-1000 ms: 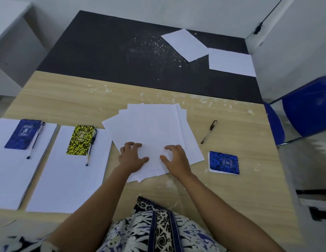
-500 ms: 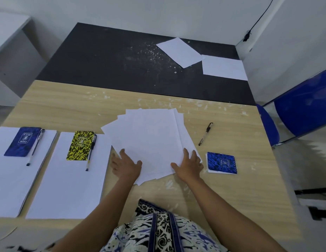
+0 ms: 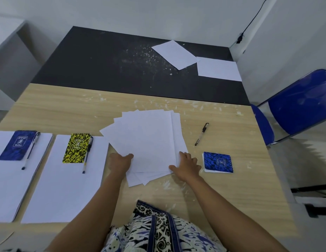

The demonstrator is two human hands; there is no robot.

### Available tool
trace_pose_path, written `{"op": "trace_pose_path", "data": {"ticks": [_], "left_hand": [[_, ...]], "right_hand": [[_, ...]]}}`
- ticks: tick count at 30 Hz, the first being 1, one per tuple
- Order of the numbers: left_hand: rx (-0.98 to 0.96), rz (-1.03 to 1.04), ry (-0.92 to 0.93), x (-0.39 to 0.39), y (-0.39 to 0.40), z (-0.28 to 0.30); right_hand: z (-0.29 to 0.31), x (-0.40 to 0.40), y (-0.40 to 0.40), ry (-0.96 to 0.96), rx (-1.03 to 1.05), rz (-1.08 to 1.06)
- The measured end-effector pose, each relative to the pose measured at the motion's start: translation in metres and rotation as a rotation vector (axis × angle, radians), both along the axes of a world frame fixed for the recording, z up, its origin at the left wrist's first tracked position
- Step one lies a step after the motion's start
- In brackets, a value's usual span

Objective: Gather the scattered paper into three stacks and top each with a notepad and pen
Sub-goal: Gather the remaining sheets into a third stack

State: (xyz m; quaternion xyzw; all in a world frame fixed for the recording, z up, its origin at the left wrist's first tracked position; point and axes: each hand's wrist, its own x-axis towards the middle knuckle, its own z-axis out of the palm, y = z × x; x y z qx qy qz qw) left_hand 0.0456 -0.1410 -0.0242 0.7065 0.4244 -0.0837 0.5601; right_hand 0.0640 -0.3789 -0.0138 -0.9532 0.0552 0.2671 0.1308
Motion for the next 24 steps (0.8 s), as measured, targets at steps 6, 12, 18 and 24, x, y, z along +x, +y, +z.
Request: {"op": "trace_pose_path", "data": {"ticks": [6,12,18,24], "left_hand": [[0.009,-0.082,0.053,0.008,0.0,0.001],[-0.039,-0.163,-0.06,0.008,-0.005,0.01],[-0.034,-0.181,-0.118,0.004,-0.002,0.01],[-0.294,-0.071,-0.1,-0.004,0.012,0.01]], "right_hand": [[0.002,-0.002,0.002,-0.009,0.006,0.055],[0.003,-0.005,0.003,-0.06,0.04,0.063],[0.004,0.003,-0.002,-0.024,0.115,-0.01],[0.003,0.016,0.0,0.046,0.333,-0.325]]}}
